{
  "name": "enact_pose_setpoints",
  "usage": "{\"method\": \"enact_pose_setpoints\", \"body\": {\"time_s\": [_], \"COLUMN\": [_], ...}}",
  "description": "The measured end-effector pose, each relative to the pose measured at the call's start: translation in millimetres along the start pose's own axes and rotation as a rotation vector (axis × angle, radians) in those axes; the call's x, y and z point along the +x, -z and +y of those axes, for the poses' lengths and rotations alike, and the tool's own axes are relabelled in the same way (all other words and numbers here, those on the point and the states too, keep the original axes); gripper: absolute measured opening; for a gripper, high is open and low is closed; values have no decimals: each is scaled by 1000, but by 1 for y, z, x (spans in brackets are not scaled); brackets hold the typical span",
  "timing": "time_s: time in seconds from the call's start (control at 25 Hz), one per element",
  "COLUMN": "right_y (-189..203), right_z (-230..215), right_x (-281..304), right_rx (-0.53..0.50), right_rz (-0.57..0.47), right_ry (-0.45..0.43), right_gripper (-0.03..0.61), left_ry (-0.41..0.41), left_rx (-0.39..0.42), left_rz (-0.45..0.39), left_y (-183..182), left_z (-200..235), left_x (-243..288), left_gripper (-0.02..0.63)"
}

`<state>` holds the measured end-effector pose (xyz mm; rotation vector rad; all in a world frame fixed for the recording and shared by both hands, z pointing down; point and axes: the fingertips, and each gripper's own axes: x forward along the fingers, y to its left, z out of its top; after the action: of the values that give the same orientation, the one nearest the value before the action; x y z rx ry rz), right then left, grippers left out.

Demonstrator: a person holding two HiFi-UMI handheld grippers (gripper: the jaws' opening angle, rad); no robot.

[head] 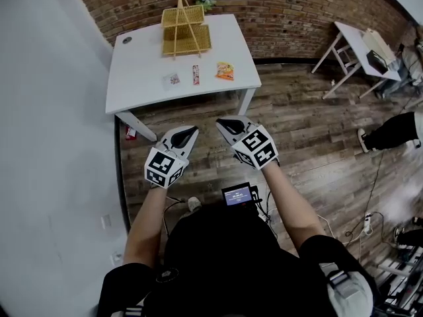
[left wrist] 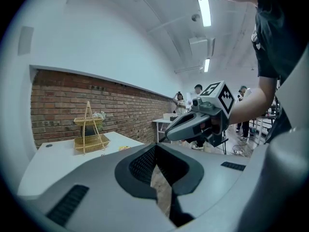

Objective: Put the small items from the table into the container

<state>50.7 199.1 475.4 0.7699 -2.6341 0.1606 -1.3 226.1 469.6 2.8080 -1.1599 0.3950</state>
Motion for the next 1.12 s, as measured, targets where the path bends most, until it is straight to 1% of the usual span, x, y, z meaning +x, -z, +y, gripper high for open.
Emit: {"method": "enact_pose_setpoints", "body": {"time_s": [0.4,0.8,0.96,1.12], "right_y": [14,36,41,40], "right_z": [-23,-49,-58,-71], "right_x": [-15,-29,-26,-15], "right_rx": [33,48,61,70], "right_rz": [-3,5,12,16], "right_ry": [-3,-42,-45,-38], "right_gripper": [14,14,14,14], "left_ry": [-45,-134,-138,-128], "left_rx": [-13,-19,-31,-38], "left_rz": [15,16,16,8], "left_y": [-1,-3,1,2], "left_z": [2,0,2,17], "left_x": [15,24,31,41], "left_gripper": [9,9,9,9]}}
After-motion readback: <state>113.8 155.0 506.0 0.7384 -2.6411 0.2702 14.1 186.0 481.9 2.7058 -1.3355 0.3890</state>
